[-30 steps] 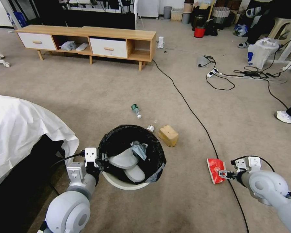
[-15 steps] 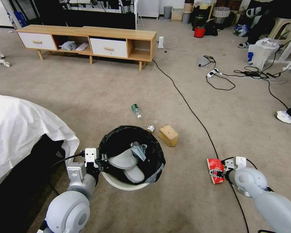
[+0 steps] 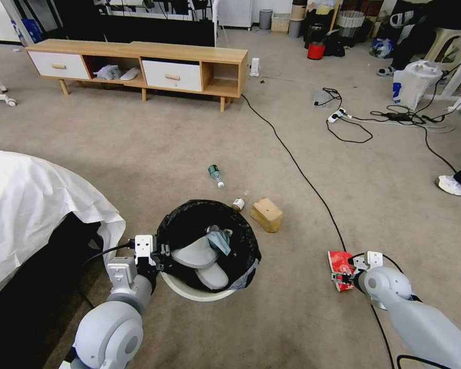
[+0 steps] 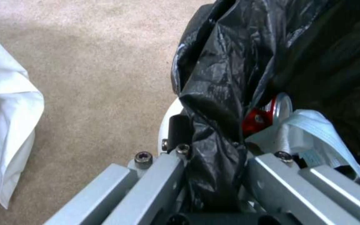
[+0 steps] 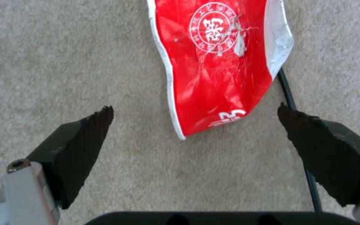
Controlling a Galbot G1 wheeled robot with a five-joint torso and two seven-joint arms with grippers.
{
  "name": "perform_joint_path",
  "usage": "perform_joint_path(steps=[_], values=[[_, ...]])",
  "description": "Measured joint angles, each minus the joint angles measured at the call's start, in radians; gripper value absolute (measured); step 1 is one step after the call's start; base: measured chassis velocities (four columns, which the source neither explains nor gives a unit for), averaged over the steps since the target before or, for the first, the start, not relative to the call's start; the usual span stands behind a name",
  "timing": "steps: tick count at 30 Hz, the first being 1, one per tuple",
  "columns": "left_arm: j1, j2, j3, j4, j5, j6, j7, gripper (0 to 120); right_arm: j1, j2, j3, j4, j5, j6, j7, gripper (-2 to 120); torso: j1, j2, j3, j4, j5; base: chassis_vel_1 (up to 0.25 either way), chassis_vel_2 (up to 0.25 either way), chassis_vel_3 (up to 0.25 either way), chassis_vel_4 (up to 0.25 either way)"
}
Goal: Pick up the trash bin and place the garbage on the floor into it.
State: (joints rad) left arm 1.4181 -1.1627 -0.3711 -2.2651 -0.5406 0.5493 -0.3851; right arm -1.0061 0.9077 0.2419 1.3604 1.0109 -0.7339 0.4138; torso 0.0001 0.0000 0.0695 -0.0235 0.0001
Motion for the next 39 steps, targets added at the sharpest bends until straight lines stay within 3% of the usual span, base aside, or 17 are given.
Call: perform_joint_path(steps=[26, 39], values=[[-0.001, -0.023, 0.014, 0.020, 0.016, -0.006, 0.005, 0, 0.073, 0.003, -0.008, -0.075, -0.074, 0.040, -0.055, 100, 0.000, 0.000, 0.000, -0.0001, -0.0001, 0.000, 0.000, 0.000, 0.000], [0.001, -0.022, 0.007, 0.021, 0.013, -0.007, 0.005, 0, 0.163, 0.059, -0.035, -0.192, -0.127, 0.063, -0.099, 100, 0.000, 0.000, 0.000, 0.0001, -0.0001, 0.000, 0.000, 0.000, 0.000]])
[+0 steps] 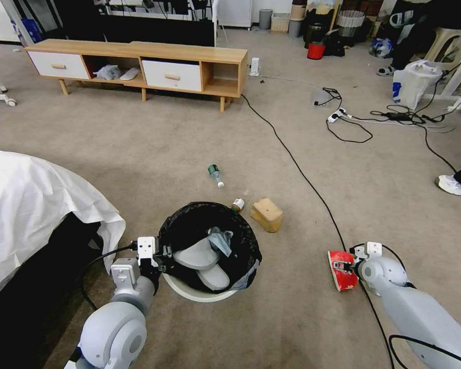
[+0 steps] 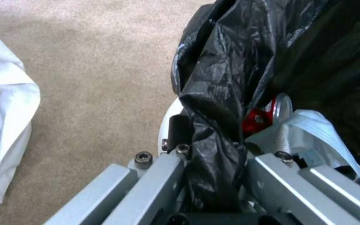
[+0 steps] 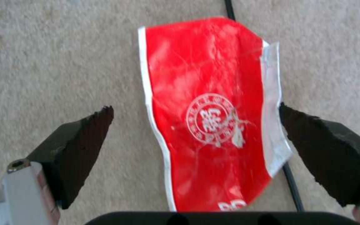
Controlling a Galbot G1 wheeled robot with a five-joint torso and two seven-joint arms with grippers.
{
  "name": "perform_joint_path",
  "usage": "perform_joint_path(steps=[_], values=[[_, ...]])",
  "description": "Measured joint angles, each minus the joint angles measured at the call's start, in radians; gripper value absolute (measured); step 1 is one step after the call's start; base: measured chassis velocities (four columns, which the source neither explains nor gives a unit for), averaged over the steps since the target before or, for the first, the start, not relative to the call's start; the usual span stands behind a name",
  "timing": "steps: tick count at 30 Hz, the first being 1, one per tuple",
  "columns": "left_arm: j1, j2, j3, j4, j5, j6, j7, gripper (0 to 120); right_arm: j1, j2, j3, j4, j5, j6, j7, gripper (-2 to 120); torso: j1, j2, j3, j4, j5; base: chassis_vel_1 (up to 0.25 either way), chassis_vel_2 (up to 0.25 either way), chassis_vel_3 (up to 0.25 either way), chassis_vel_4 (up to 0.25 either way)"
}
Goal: Pick up the trash bin and place the garbage on the floor into it.
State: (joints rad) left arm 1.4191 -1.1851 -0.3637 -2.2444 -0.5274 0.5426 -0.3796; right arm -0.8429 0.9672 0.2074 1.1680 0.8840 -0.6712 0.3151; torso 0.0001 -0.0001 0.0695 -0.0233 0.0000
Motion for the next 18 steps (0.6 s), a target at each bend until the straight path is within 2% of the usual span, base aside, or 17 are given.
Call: perform_joint_path(steps=[7, 18], values=[[0.003, -0.001, -0.004, 0.001, -0.001, 0.000, -0.001, 0, 0.038, 0.024, -0.012, -0.048, -0.020, 0.006, -0.020, 100, 0.000, 0.000, 0.000, 0.0000, 0.0000, 0.000, 0.000, 0.000, 0.000], [0.005, -0.010, -0.004, 0.000, 0.002, 0.000, -0.002, 0, 0.030, 0.024, -0.014, -0.046, -0.027, 0.011, -0.036, 100, 0.000, 0.000, 0.000, -0.0001, 0.0000, 0.000, 0.000, 0.000, 0.000]])
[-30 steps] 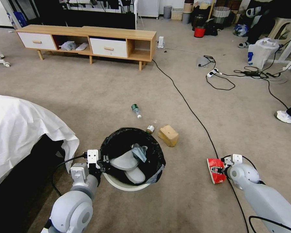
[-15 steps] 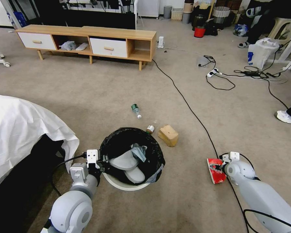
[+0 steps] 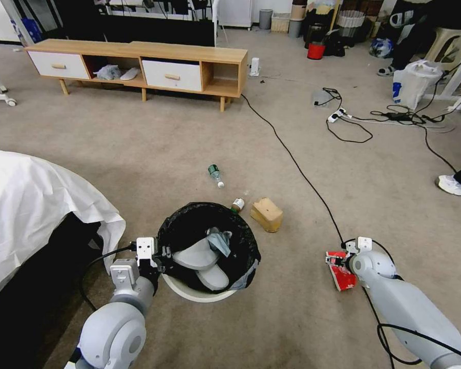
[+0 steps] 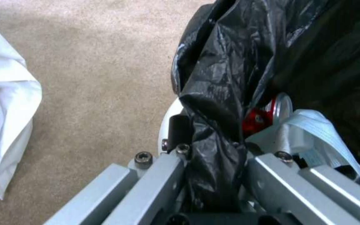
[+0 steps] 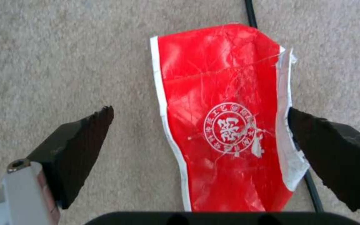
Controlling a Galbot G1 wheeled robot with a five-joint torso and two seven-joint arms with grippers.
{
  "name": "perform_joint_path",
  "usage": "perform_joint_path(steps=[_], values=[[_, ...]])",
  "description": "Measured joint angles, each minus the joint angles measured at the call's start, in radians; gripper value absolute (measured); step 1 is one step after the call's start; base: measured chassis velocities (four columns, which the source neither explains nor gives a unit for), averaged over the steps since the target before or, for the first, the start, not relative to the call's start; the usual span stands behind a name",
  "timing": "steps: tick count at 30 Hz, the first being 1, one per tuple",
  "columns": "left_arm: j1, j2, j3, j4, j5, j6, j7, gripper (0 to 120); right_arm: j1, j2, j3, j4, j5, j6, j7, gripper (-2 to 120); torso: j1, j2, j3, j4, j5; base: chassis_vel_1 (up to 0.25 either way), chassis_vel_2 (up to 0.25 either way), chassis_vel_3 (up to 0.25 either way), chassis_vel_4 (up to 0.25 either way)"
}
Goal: Pick up the trash bin and place the garbage on the floor into it.
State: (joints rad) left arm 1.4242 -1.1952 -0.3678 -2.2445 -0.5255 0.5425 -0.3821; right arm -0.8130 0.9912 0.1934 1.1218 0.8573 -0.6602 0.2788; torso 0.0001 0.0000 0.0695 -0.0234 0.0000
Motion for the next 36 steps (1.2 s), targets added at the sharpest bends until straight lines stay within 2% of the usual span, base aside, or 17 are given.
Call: perform_joint_path(steps=[16, 36], values=[[-0.002, -0.002, 0.004, -0.002, -0.002, 0.000, -0.001, 0, -0.002, 0.004, 0.019, -0.043, -0.048, 0.006, 0.008, 100, 0.000, 0.000, 0.000, 0.0001, 0.0001, 0.000, 0.000, 0.000, 0.000], [-0.008, 0.004, 0.011, 0.005, -0.004, -0.001, 0.001, 0, 0.001, -0.007, 0.029, -0.062, -0.050, 0.021, -0.006, 100, 0.000, 0.000, 0.000, -0.0001, -0.0002, 0.000, 0.000, 0.000, 0.000]])
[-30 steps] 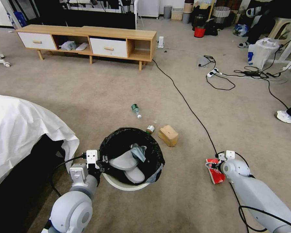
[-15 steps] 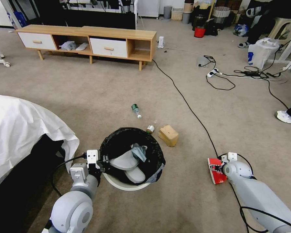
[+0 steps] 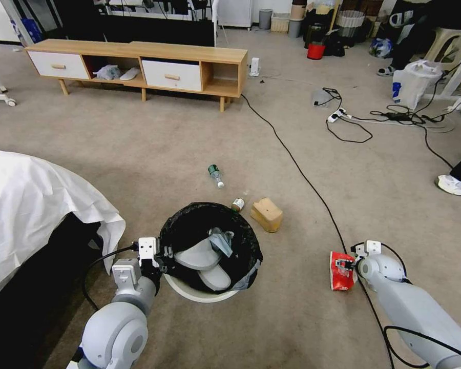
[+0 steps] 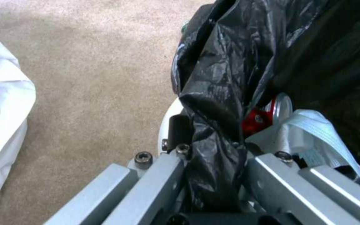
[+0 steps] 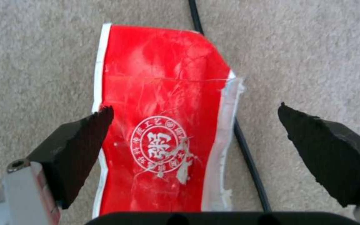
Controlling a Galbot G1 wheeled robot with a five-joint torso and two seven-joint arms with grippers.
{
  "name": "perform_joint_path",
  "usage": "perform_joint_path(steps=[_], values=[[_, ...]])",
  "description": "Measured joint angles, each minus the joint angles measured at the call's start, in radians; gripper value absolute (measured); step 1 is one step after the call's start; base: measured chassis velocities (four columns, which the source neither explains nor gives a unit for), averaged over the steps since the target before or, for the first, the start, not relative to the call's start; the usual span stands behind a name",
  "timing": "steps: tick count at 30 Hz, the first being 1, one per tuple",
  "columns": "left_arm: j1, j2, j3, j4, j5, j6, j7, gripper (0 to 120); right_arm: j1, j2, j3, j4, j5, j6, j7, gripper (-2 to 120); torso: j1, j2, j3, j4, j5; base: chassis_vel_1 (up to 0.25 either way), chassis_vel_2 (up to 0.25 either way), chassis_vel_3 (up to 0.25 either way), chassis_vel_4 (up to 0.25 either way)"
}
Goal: Pick up the trash bin and place the garbage on the floor into it.
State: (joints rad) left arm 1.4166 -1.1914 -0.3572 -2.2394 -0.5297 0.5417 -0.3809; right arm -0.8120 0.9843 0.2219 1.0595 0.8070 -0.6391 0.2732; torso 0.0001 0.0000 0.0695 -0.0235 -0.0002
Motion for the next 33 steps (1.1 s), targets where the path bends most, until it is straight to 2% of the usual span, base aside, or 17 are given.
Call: perform_joint_path(steps=[8, 10, 11, 14, 15, 17, 21, 23, 27, 29, 33], values=[[0.003, 0.008, -0.007, -0.002, -0.004, -0.002, 0.000, 0, 0.013, 0.026, -0.020, -0.007, -0.004, 0.001, 0.004, 100, 0.000, 0.000, 0.000, 0.0002, 0.0002, 0.000, 0.000, 0.000, 0.000], [0.003, 0.009, -0.009, -0.003, -0.007, -0.002, 0.000, 0, 0.013, 0.031, -0.027, -0.001, -0.002, 0.001, 0.008, 91, 0.000, 0.000, 0.000, 0.0001, 0.0002, 0.000, 0.000, 0.000, 0.000], [0.003, 0.009, -0.009, -0.003, -0.007, -0.002, 0.000, 0, 0.013, 0.031, -0.027, -0.001, -0.002, 0.001, 0.008, 91, 0.000, 0.000, 0.000, 0.0001, 0.0002, 0.000, 0.000, 0.000, 0.000], [0.003, 0.007, -0.010, -0.004, -0.008, -0.003, -0.001, 0, 0.001, 0.022, -0.034, 0.029, 0.010, -0.001, 0.012, 76, 0.000, 0.000, 0.000, 0.0001, 0.0002, 0.000, 0.000, 0.000, 0.000], [0.003, 0.007, -0.010, -0.004, -0.008, -0.003, -0.001, 0, 0.001, 0.022, -0.034, 0.029, 0.010, -0.001, 0.012, 76, 0.000, 0.000, 0.000, 0.0001, 0.0002, 0.000, 0.000, 0.000, 0.000], [0.002, 0.006, -0.010, -0.003, -0.008, -0.004, 0.000, 0, -0.007, 0.015, -0.034, 0.048, 0.017, -0.002, 0.017, 64, 0.000, 0.000, 0.000, 0.0000, 0.0002, 0.000, 0.000, 0.000, 0.000], [0.002, 0.006, -0.008, -0.002, -0.007, -0.005, 0.000, 0, -0.018, 0.006, -0.034, 0.066, 0.023, -0.002, 0.019, 56, 0.000, 0.000, 0.000, 0.0000, 0.0002, 0.000, 0.000, 0.000, 0.000], [-0.001, 0.006, -0.006, 0.001, -0.007, -0.005, 0.002, 0, -0.027, -0.002, -0.035, 0.084, 0.029, -0.002, 0.022, 42, 0.000, 0.000, 0.000, -0.0001, 0.0002, 0.000, 0.000, 0.000, 0.000], [-0.002, 0.005, -0.004, 0.002, -0.007, -0.007, 0.003, 0, -0.031, -0.004, -0.035, 0.092, 0.032, -0.002, 0.024, 33, 0.000, 0.000, 0.000, 0.0001, 0.0001, 0.000, 0.000, 0.000, 0.000], [-0.002, 0.005, -0.004, 0.003, -0.007, -0.008, 0.003, 0, -0.031, -0.003, -0.035, 0.092, 0.032, -0.002, 0.028, 21, 0.000, 0.000, 0.000, 0.0001, 0.0002, 0.000, 0.000, 0.000, 0.000], [-0.001, 0.006, -0.005, 0.002, -0.008, -0.008, 0.003, 0, -0.034, -0.003, -0.035, 0.097, 0.033, -0.002, 0.031, 11, 0.000, 0.000, 0.000, 0.0000, 0.0001, 0.000, 0.000, 0.000, 0.000]])
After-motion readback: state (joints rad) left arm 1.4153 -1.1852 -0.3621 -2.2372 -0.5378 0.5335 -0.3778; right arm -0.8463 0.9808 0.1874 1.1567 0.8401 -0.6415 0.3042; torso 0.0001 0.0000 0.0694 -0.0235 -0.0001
